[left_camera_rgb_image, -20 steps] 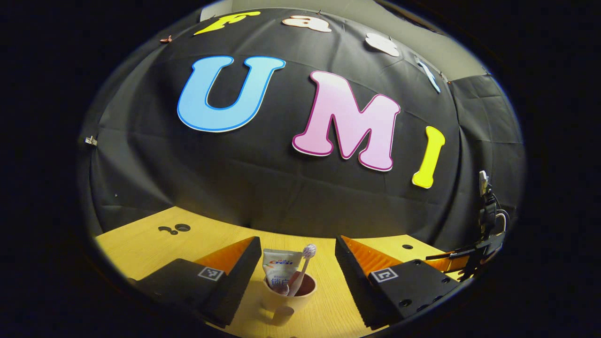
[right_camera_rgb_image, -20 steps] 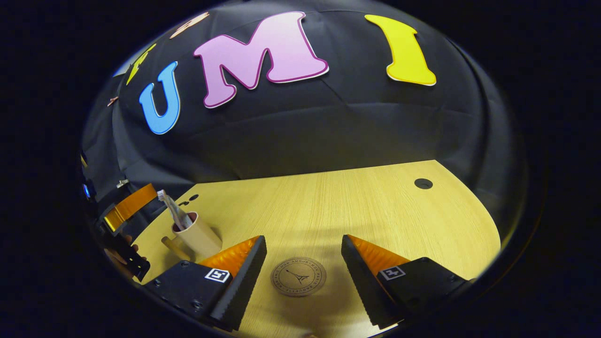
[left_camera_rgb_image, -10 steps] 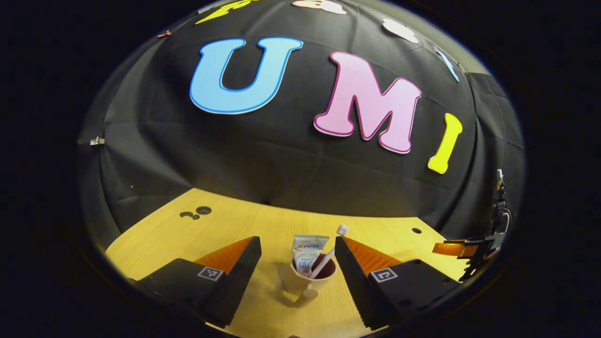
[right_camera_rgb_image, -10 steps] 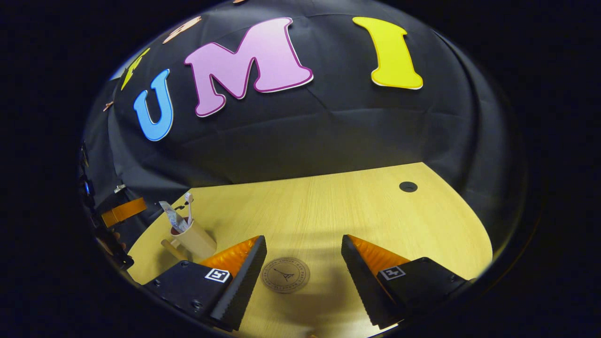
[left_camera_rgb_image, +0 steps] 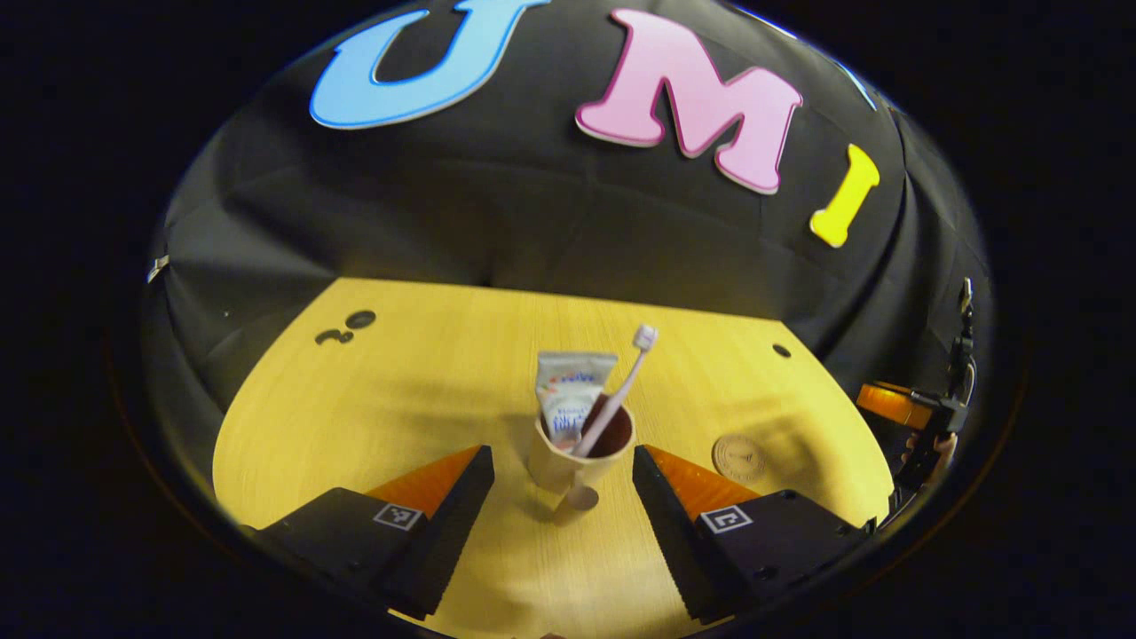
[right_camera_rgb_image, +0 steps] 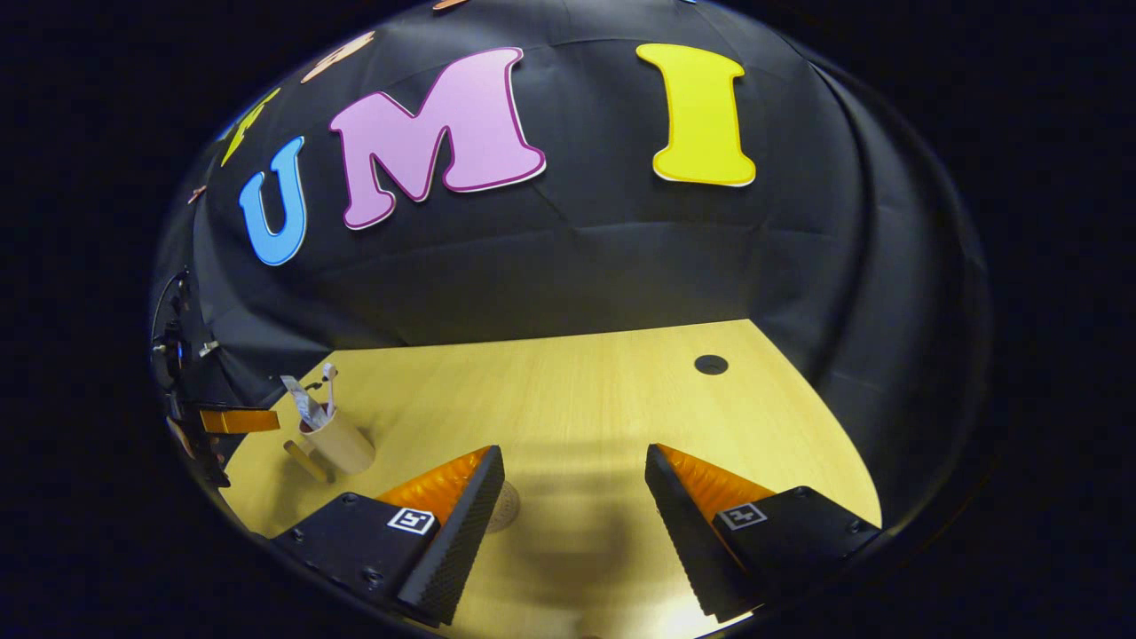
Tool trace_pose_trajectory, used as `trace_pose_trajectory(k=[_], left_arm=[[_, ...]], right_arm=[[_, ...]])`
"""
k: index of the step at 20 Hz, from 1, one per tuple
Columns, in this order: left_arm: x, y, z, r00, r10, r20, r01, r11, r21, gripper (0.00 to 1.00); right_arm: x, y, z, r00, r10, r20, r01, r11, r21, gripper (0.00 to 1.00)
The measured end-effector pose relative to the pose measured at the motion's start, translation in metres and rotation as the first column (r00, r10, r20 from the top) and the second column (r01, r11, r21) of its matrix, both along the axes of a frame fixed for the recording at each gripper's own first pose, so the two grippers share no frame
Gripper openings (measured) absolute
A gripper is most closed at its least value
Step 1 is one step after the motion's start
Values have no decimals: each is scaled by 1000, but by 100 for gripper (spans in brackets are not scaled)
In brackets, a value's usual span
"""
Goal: Put the toothbrush and toothpaste on the desktop into the cup, then pick up the cup and place it on the coaster on the desktop.
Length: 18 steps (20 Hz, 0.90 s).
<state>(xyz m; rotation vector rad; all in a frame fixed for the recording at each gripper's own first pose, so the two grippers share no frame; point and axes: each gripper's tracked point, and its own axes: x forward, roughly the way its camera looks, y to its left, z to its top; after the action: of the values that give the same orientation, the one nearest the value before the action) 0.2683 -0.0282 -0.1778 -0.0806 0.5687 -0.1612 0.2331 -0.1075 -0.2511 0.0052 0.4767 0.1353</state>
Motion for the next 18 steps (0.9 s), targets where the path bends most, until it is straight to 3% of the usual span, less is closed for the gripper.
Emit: trace_pose_trajectory(k=[4, 9, 11, 12, 15, 18], left_arm=[[10, -6, -28, 994, -19, -110, 22, 999, 27, 98], [25, -8, -61, 957, -63, -282, 89, 993, 79, 98], [26, -8, -66, 935, -74, -346, 107, 991, 78, 92], [27, -8, -70, 922, -75, -380, 117, 989, 88, 98], [29, -4, -78, 886, -73, -457, 156, 977, 147, 97], [30, -6, -80, 855, -70, -514, 170, 974, 150, 89]], right_arm=[[-7, -25, 4, 999, -42, -11, 42, 999, -7, 98], [-16, -71, 1, 991, -131, -17, 131, 991, -29, 98], [-19, -86, -3, 984, -176, -29, 176, 984, -8, 98], [-22, -93, -4, 980, -196, -33, 196, 981, -4, 98], [-27, -112, -6, 971, -237, -37, 237, 972, -10, 98], [-31, -123, -9, 965, -260, -42, 260, 966, -8, 98]])
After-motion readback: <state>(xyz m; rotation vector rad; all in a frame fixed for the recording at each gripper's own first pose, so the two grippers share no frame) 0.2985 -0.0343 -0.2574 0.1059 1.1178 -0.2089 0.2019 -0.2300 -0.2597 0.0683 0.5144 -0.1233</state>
